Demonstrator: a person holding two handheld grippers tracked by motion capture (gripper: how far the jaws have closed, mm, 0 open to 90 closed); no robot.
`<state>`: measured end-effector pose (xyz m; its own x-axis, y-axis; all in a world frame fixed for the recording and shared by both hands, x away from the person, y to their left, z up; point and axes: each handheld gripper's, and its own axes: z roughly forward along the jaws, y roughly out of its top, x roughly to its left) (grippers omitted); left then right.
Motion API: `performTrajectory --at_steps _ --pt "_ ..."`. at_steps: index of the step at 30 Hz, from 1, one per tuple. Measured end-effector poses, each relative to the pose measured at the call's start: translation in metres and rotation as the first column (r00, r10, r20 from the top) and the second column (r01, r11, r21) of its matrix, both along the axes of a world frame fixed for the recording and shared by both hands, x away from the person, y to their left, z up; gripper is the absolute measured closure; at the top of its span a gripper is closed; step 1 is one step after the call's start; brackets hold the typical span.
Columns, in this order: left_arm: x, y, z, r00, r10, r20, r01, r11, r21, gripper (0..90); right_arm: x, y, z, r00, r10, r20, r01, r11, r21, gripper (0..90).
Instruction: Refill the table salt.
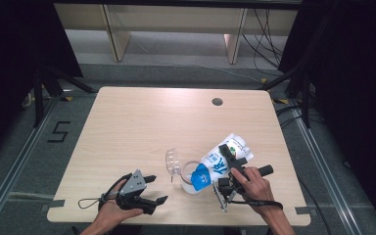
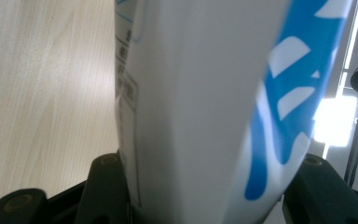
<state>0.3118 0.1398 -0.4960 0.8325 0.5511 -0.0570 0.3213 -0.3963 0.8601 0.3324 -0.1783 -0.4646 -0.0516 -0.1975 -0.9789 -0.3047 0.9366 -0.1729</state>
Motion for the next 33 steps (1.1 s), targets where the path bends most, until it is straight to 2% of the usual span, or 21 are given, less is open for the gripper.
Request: performTrajectory --at_steps 1,3,4,10,11,12,13,14,15,17,18,19,22,26,27,28,29,31,32,33 --pt "0.0001 0.0001 0.0001 1.0 -0.001 0.002 0.001 1.0 0.002 20.6 -0.0003 -0.0012 -0.0037 0.9999 -0.01 -0.009 0.01 0.999 0.05 51.7" --pt "0.0001 0.0001 0.0001 1.0 -0.001 0.002 0.001 1.0 0.001 20.6 0.0001 -0.0012 -0.003 1.0 -0.001 -0.002 0.001 0.999 0.035 51.7" --pt "0.0008 0.0005 0.0004 0.9999 -0.011 0.012 0.011 0.9999 0.007 20.6 -0.0001 -0.0009 -0.0026 1.0 -0.003 -0.005 0.003 0.999 0.035 51.7" --pt "0.0001 0.0002 0.0002 1.0 -0.001 0.002 0.001 1.0 0.002 20.6 -0.0004 -0.0012 -0.0037 0.9999 -0.009 -0.006 0.009 0.999 0.033 51.7" --pt "0.0008 0.0005 0.0004 0.9999 -0.01 0.012 0.01 0.9999 0.007 20.6 -0.0004 -0.0012 -0.0038 0.9999 -0.008 -0.006 0.009 0.999 0.034 51.7" --pt "0.0 0.0001 0.0001 1.0 -0.001 0.001 0.001 1.0 0.001 20.6 -0.0004 -0.0012 -0.0038 1.0 -0.007 -0.004 0.008 0.999 0.033 51.8" --pt "0.0012 0.0007 0.0005 0.9997 -0.016 0.017 0.016 0.9998 0.008 20.6 -0.0004 -0.0012 -0.0032 1.0 -0.006 -0.005 0.006 0.999 0.036 51.8" --pt "0.0011 0.0006 0.0005 0.9998 -0.015 0.016 0.015 0.9999 0.008 20.6 -0.0004 -0.0013 -0.0032 1.0 -0.005 -0.009 0.005 0.999 0.033 52.0" --pt "-0.0002 0.0 0.0001 1.0 0.002 -0.002 -0.002 1.0 -0.002 20.6 -0.0006 -0.0014 -0.0035 0.9999 -0.01 -0.008 0.01 0.999 0.036 52.1" --pt "-0.0002 0.0 0.0 1.0 0.003 -0.003 -0.003 1.0 -0.003 20.6 0.0003 -0.001 -0.0026 1.0 0.001 0.001 -0.001 1.0 0.03 52.1" --pt "-0.0001 0.0 0.0001 1.0 -0.001 -0.001 0.001 1.0 -0.003 20.6 0.0004 -0.0005 -0.001 1.0 0.007 0.006 -0.007 1.0 0.004 52.1" --pt "0.0012 0.0006 0.0006 0.9997 -0.016 0.018 0.016 0.9998 0.008 20.6 -0.0005 -0.0017 -0.0038 0.9999 -0.01 -0.008 0.01 0.999 0.039 52.1" --pt "-0.0003 -0.0005 -0.0001 1.0 0.002 -0.004 -0.002 1.0 -0.01 20.6 0.0002 -0.0012 -0.0026 1.0 0.0 0.002 0.0 0.999 0.032 52.1" --pt "0.0003 -0.0001 0.0001 1.0 0.0 0.001 0.0 1.0 0.001 20.6 -0.0004 -0.0016 -0.0034 1.0 -0.008 -0.003 0.009 0.999 0.037 52.2" --pt "0.0002 -0.0001 0.0 1.0 0.0 0.001 0.0 1.0 0.001 20.6 -0.0006 -0.0015 -0.0036 0.9999 -0.011 0.0 0.011 0.999 0.034 52.2" --pt "0.0003 0.0001 0.0001 1.0 -0.004 0.005 0.004 1.0 0.003 20.6 -0.0009 -0.001 -0.0022 0.9999 -0.007 0.012 0.007 1.0 0.007 52.2" --pt "0.0004 -0.0003 0.0 0.9999 -0.008 0.007 0.008 1.0 -0.003 20.6 -0.001 -0.0012 -0.0039 0.9999 -0.01 0.01 0.009 1.0 0.025 52.2" --pt "0.0011 0.0003 0.0002 0.9999 -0.01 0.011 0.01 0.9999 0.008 20.6 -0.0005 -0.0002 -0.0022 1.0 0.001 0.007 -0.001 1.0 0.001 52.4" --pt "0.0 -0.0003 -0.0002 1.0 0.002 -0.003 -0.002 1.0 -0.001 20.6 -0.0008 0.0 -0.0028 0.9999 -0.007 0.008 0.006 1.0 0.012 52.6" --pt "0.0002 0.0 0.0 1.0 -0.001 0.001 0.001 1.0 0.001 20.6 -0.0005 -0.0001 -0.0025 0.9999 0.004 0.011 -0.004 1.0 0.003 52.7"
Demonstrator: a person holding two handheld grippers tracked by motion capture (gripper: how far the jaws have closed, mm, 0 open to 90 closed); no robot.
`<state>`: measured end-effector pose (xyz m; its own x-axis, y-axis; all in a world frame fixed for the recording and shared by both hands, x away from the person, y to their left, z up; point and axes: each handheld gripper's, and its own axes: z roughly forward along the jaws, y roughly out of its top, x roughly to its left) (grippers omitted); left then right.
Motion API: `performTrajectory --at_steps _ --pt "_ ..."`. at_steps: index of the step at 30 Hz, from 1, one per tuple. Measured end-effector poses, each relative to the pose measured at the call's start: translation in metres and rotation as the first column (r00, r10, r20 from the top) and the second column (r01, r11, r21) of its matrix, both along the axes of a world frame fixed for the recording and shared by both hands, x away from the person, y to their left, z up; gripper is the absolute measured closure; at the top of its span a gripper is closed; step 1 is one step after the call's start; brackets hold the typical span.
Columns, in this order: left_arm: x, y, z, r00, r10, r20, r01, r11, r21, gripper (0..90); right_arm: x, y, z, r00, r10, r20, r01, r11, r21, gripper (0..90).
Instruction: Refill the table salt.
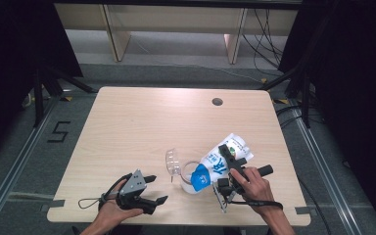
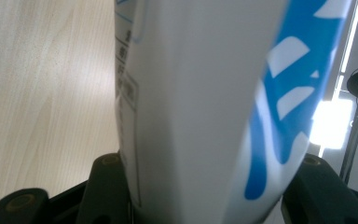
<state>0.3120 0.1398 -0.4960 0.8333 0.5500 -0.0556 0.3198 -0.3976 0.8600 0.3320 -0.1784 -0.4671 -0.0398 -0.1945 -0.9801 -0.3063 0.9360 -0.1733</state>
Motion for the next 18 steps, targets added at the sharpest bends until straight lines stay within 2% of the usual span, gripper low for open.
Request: performTrajectory --at_steps 2,4,5,6,7,9,11,12,13,14,15,18 --pt "0.0002 -0.0001 -0.0001 1.0 0.0 0.0 0.0 1.0 0.0 20.6 -0.0008 -0.0005 -0.0008 0.9998 -0.016 -0.016 0.016 1.0 0.012 52.8" --pt "0.0008 0.0 -0.0004 1.0 -0.008 -0.001 0.008 1.0 -0.002 20.6 0.0011 0.001 0.0034 0.9995 0.023 0.02 -0.023 0.999 -0.029 52.9" --pt "0.0005 -0.0003 -0.0001 0.9999 -0.009 0.007 0.009 1.0 -0.003 20.6 -0.0002 -0.0007 -0.0005 0.9999 -0.012 -0.011 0.012 1.0 0.013 52.9" --pt "0.0002 -0.0003 0.0 1.0 -0.006 0.005 0.006 1.0 -0.004 20.6 -0.0008 -0.0008 -0.0008 0.9997 -0.019 -0.015 0.019 1.0 0.017 53.0" --pt "0.0007 0.0001 0.0002 0.9999 -0.008 0.008 0.008 1.0 0.003 20.6 -0.0006 -0.0004 0.0004 0.9998 -0.014 -0.012 0.014 1.0 0.005 53.1" --pt "-0.0001 -0.0002 -0.0001 1.0 0.002 -0.002 -0.002 1.0 -0.001 20.6 -0.0004 -0.0011 -0.0011 0.9998 -0.015 -0.01 0.016 0.999 0.028 53.2" --pt "0.0006 0.0004 0.0003 0.9999 -0.009 0.01 0.009 0.9999 0.005 20.6 -0.0006 -0.0012 -0.001 0.9998 -0.018 -0.012 0.018 1.0 0.02 53.3" --pt "-0.0001 -0.0001 0.0 1.0 0.003 -0.003 -0.003 1.0 -0.002 20.6 -0.0006 -0.0007 0.0002 0.9999 -0.012 -0.002 0.012 1.0 0.005 53.4" --pt "-0.0001 -0.0006 -0.0002 1.0 0.002 -0.004 -0.002 0.9999 -0.01 20.6 -0.0008 -0.0009 -0.0003 0.9996 -0.024 -0.016 0.024 1.0 0.009 53.5" --pt "-0.0002 -0.0006 -0.0002 1.0 0.002 -0.004 -0.002 1.0 -0.009 20.6 -0.0007 -0.0005 0.0008 0.9998 -0.02 -0.008 0.02 1.0 -0.001 53.6" --pt "0.0001 0.0002 0.0001 1.0 0.0 0.0 0.0 1.0 0.002 20.6 -0.0007 -0.0007 -0.0002 0.9996 -0.024 -0.017 0.025 1.0 0.008 53.6" --pt "0.0004 -0.0002 0.0 1.0 -0.004 0.004 0.004 1.0 0.0 20.6 -0.0006 -0.0012 -0.0009 0.9998 -0.016 -0.013 0.016 1.0 0.021 53.9"
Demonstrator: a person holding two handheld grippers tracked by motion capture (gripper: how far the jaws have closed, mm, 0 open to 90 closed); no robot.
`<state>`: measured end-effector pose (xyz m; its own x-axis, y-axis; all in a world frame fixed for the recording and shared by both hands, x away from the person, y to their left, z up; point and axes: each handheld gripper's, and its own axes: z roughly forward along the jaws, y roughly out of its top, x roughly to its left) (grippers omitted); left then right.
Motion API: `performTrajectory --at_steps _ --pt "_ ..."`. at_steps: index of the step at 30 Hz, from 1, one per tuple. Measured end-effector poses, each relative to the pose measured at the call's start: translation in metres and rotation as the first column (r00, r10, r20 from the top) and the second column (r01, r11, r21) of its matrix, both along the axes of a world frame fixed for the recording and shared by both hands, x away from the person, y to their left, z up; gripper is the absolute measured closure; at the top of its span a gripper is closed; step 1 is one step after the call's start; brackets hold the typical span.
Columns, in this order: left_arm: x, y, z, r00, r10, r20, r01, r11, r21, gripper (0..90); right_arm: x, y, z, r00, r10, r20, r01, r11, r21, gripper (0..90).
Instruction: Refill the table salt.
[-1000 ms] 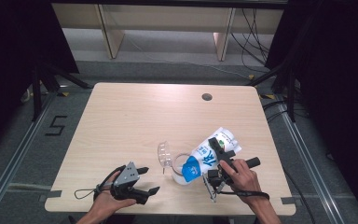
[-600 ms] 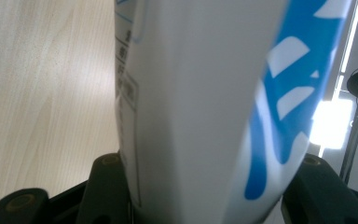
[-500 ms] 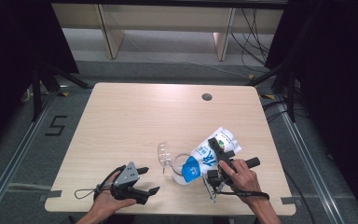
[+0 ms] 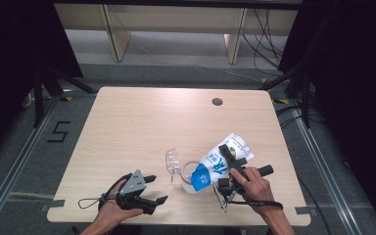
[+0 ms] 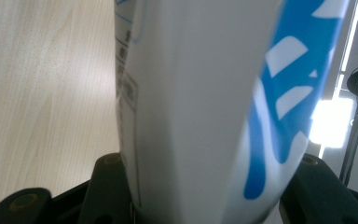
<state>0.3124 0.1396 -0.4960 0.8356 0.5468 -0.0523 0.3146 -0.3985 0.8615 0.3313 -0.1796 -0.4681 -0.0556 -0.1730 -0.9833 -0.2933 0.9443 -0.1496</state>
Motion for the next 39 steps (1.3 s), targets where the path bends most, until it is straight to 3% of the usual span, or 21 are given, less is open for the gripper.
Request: performTrajectory --at_steps 11,19,22,24,35,36,39 --pt "0.0 -0.0002 -0.0006 1.0 0.002 -0.008 -0.002 1.0 -0.006 20.6 0.0004 0.0 0.0 1.0 0.0 0.001 0.0 1.0 0.009 54.1" --pt "0.0001 0.0005 0.0005 1.0 -0.004 0.005 0.004 1.0 0.006 20.6 0.0 0.0008 0.0015 1.0 0.002 -0.001 -0.002 1.0 -0.015 54.2" --pt "0.0002 0.0005 0.0004 1.0 -0.005 0.006 0.005 1.0 0.006 20.6 -0.0002 0.0002 0.0002 1.0 -0.002 0.002 0.002 1.0 0.004 54.2" --pt "0.0002 0.0004 0.0004 1.0 -0.004 0.005 0.004 1.0 0.006 20.6 0.0 0.0009 0.0016 1.0 0.004 0.005 -0.004 1.0 -0.016 54.2" --pt "-0.0005 0.0001 0.0001 1.0 0.005 -0.006 -0.005 1.0 0.0 20.6 -0.0003 0.0007 0.0014 1.0 -0.002 0.004 0.002 1.0 -0.01 54.4" --pt "0.0003 0.0006 0.0005 1.0 -0.007 0.007 0.007 0.9999 0.008 20.6 -0.0003 0.0007 0.0014 1.0 0.0 0.006 0.0 1.0 -0.01 54.4" --pt "0.0003 0.0004 0.0004 1.0 -0.005 0.006 0.005 1.0 0.006 20.6 0.0006 0.0015 0.003 0.9998 0.015 0.016 -0.015 0.999 -0.03 54.4"
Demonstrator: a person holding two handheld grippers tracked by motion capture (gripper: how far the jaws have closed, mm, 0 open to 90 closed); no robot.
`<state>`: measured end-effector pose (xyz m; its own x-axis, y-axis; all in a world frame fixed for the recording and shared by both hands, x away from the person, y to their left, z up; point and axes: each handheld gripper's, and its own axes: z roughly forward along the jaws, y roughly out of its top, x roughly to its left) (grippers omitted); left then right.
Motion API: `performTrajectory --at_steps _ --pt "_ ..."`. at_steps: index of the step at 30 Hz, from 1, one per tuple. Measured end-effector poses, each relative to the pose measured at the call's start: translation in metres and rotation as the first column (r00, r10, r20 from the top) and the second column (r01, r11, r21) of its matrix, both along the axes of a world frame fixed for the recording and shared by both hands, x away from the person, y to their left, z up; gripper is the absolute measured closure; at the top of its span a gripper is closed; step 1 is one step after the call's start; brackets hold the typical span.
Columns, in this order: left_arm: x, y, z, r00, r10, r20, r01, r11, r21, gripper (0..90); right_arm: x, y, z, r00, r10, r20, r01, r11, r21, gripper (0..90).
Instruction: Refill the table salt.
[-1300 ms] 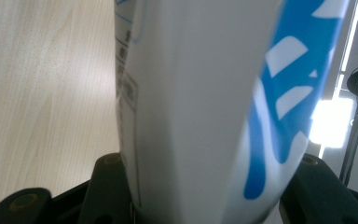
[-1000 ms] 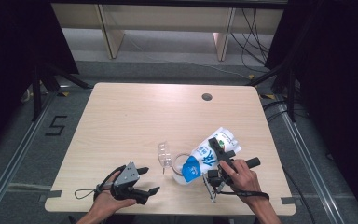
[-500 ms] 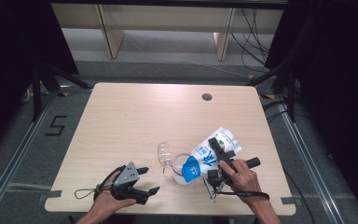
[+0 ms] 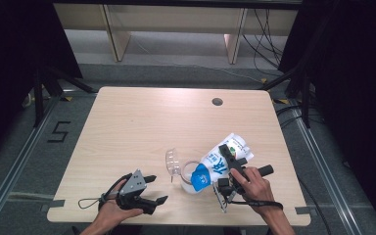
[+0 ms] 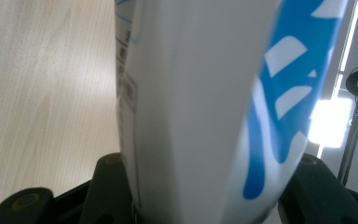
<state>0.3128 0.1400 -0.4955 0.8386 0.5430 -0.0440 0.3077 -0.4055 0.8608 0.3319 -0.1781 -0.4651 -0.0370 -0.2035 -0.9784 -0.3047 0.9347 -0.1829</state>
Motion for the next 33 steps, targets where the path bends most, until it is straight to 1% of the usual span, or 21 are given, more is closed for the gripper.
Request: performTrajectory --at_steps 1,2,3,4,5,7,8,10,12,13,18,20,21,24,29,30,33 --pt "-0.0003 -0.0001 -0.0002 1.0 0.004 -0.005 -0.004 1.0 -0.002 20.6 -0.0003 -0.0002 -0.0002 1.0 -0.003 0.0 0.003 1.0 0.009 54.4" --pt "-0.0001 0.0 0.0 1.0 0.0 0.0 0.0 1.0 0.0 20.6 -0.0002 -0.0004 -0.0004 1.0 -0.001 0.002 0.001 1.0 0.014 54.5" --pt "-0.0001 0.0001 0.0 1.0 0.001 -0.001 -0.001 1.0 -0.001 20.6 -0.0001 -0.0004 -0.0001 1.0 -0.001 -0.002 0.001 1.0 0.008 54.5" --pt "-0.0009 -0.0004 -0.0003 0.9999 0.011 -0.013 -0.011 0.9999 -0.007 20.6 -0.0005 -0.0008 -0.0009 0.9999 -0.011 -0.009 0.011 1.0 0.016 54.5" --pt "-0.0006 -0.0002 -0.0003 0.9999 0.008 -0.009 -0.008 1.0 -0.005 20.6 -0.0013 -0.0014 -0.0022 0.9995 -0.026 -0.015 0.026 0.999 0.031 54.5" --pt "-0.0007 -0.0003 -0.0003 0.9999 0.009 -0.009 -0.009 0.9999 -0.006 20.6 -0.0009 -0.0011 -0.0017 0.9998 -0.019 -0.008 0.02 0.999 0.03 54.5" --pt "-0.0007 -0.0003 -0.0002 0.9999 0.008 -0.008 -0.008 1.0 -0.005 20.6 -0.001 -0.0012 -0.0021 0.9997 -0.022 -0.013 0.023 0.999 0.03 54.5" --pt "0.0001 0.0001 0.0 1.0 -0.002 0.002 0.002 1.0 0.001 20.6 -0.0011 -0.0012 -0.0022 0.9996 -0.024 -0.013 0.024 0.999 0.029 54.4" --pt "-0.0007 -0.0004 -0.0004 0.9999 0.01 -0.011 -0.01 0.9999 -0.006 20.6 -0.0013 -0.0013 -0.002 0.9996 -0.024 -0.013 0.025 0.999 0.025 54.4" --pt "-0.0006 -0.0003 -0.0003 0.9999 0.008 -0.01 -0.008 0.9999 -0.005 20.6 -0.0008 -0.0008 -0.0012 0.9999 -0.014 -0.009 0.015 1.0 0.016 54.5" --pt "-0.0005 -0.0003 -0.0004 0.9999 0.009 -0.009 -0.009 0.9999 -0.005 20.6 -0.001 -0.0009 -0.0013 0.9998 -0.017 -0.009 0.017 1.0 0.017 54.4" --pt "-0.0006 -0.0003 -0.0003 0.9999 0.009 -0.009 -0.009 0.9999 -0.005 20.6 -0.0012 -0.0013 -0.0019 0.9996 -0.024 -0.016 0.025 0.999 0.029 54.6" --pt "-0.0001 0.0 0.0 1.0 0.0 0.0 0.0 1.0 -0.001 20.6 -0.0012 -0.0012 -0.002 0.9997 -0.024 -0.012 0.024 0.999 0.028 54.6" --pt "-0.0006 -0.0003 -0.0004 0.9999 0.01 -0.011 -0.01 0.9999 -0.006 20.6 -0.0012 -0.0011 -0.0023 0.9996 -0.025 -0.012 0.025 0.999 0.027 54.6" --pt "-0.0007 -0.0006 -0.0004 0.9999 0.006 -0.009 -0.006 0.9999 -0.01 20.6 -0.0012 -0.0011 -0.0022 0.9996 -0.024 -0.011 0.025 0.999 0.025 54.6" --pt "-0.0002 -0.0005 -0.0003 1.0 0.0 -0.002 0.0 1.0 -0.008 20.6 -0.0012 -0.0011 -0.0022 0.9996 -0.025 -0.012 0.025 0.999 0.027 54.6" --pt "-0.0005 -0.0006 -0.0003 1.0 0.001 -0.004 -0.001 1.0 -0.009 20.6 -0.0012 -0.0011 -0.0021 0.9996 -0.025 -0.011 0.025 0.999 0.025 54.6"
